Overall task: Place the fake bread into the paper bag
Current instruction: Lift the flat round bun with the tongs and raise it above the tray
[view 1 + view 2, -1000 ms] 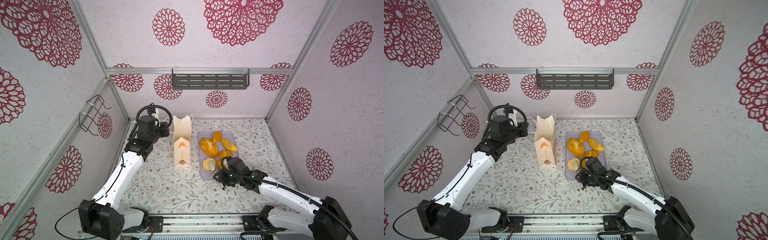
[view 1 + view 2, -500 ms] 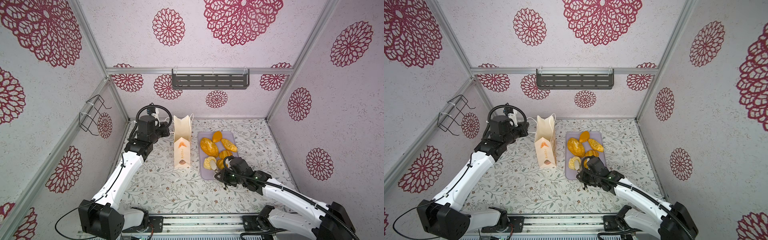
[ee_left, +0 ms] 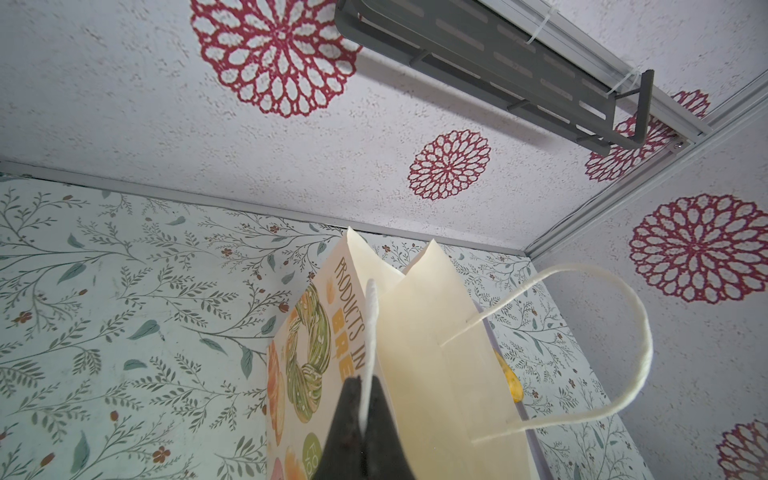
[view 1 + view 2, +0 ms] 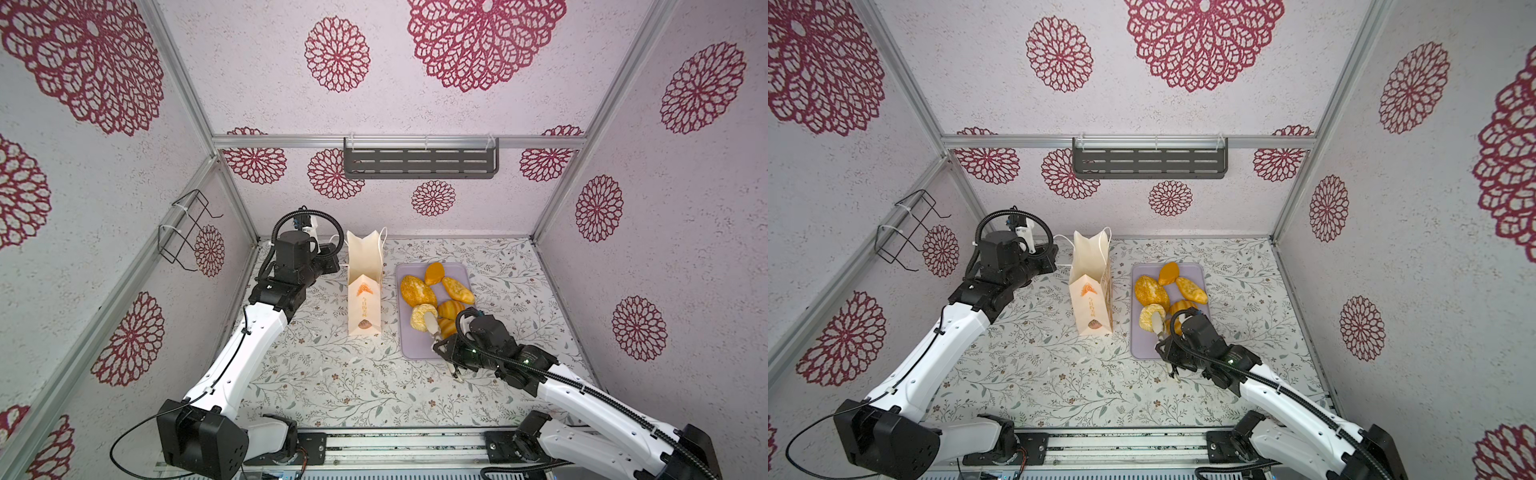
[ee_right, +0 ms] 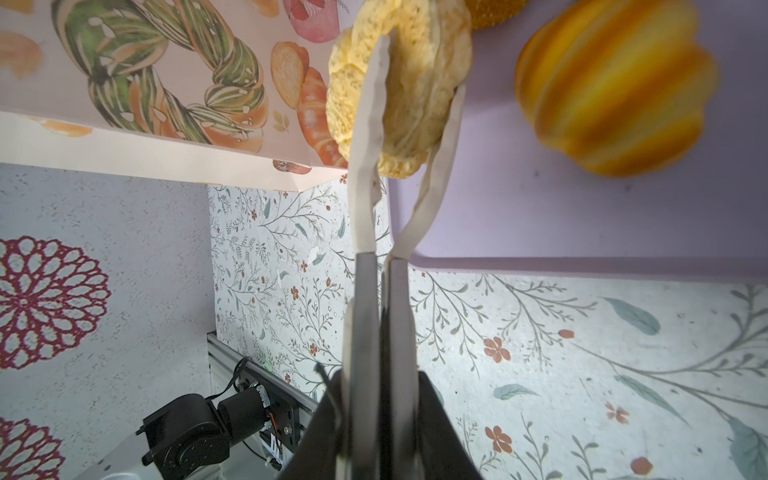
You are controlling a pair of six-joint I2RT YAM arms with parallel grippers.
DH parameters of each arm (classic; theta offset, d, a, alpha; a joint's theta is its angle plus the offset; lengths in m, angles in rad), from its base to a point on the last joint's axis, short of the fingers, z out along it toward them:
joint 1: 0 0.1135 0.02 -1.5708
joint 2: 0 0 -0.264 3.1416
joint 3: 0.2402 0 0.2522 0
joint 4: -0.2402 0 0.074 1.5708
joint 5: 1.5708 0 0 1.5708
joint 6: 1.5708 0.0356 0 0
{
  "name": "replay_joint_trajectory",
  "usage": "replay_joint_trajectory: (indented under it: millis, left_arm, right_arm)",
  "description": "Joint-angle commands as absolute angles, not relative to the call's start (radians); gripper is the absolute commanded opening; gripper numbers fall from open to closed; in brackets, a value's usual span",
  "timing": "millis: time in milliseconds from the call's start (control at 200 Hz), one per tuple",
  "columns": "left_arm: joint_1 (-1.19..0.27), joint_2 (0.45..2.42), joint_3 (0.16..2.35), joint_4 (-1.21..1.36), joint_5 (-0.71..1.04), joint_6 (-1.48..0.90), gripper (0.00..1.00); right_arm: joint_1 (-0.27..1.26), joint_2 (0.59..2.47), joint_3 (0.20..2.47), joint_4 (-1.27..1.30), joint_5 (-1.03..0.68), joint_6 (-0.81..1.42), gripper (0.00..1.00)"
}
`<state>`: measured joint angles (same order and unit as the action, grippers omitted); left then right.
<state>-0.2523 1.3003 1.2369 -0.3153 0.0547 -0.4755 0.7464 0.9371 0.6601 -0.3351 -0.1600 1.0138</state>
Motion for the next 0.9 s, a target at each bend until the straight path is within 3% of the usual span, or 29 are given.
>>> replay_joint_trajectory:
  millis: [0,896]
  left_arm:
    - [-0.248,1.284,1.244,-0.302,0.043,-0.470,0.00]
    - [-0.249,1.285,1.253,-0.309,0.049,-0.474,0.00]
  right_arm:
    - [0.742,0.933,0.745,-0.281,-0.124,0.955,0.19]
    - [0.742,0.968,0.926,-0.303,-0.068,0.788,0.17]
